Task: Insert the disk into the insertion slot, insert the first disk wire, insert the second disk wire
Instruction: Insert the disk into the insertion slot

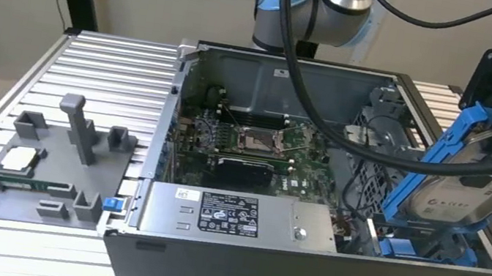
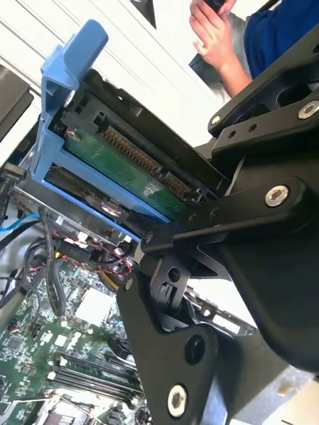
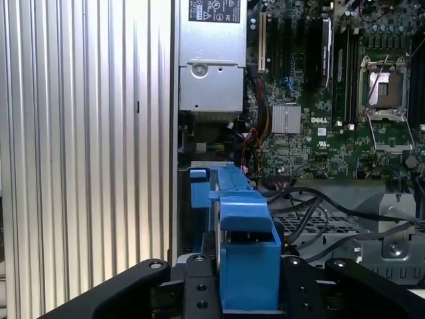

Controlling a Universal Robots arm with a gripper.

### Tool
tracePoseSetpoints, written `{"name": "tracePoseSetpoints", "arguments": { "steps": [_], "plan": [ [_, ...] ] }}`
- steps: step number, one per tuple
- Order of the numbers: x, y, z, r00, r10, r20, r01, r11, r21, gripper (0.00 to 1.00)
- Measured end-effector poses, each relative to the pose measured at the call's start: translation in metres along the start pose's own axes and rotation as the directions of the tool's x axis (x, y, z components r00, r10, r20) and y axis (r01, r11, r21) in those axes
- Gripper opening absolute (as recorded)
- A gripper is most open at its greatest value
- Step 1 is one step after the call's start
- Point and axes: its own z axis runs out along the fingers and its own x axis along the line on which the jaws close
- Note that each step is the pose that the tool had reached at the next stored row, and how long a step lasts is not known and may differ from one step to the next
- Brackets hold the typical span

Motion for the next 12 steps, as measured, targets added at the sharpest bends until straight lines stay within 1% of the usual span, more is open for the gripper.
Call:
{"name": "tracePoseSetpoints", "arguments": {
  "steps": [2,5,9,12],
  "plan": [
    [0.0,-0.0001,0.0004,1.0,0.0,0.0001,0.0,1.0,0.0006,0.0],
    [0.0001,-0.0001,0.0022,1.0,-0.001,0.0006,0.001,1.0,0.0075,0.0],
    [0.0003,-0.0003,0.0083,1.0,-0.009,0.0021,0.009,0.9999,0.0128,0.0],
    [0.0005,-0.0004,0.0122,0.9997,-0.024,0.0047,0.024,0.9996,0.0129,0.0]
  ]
}}
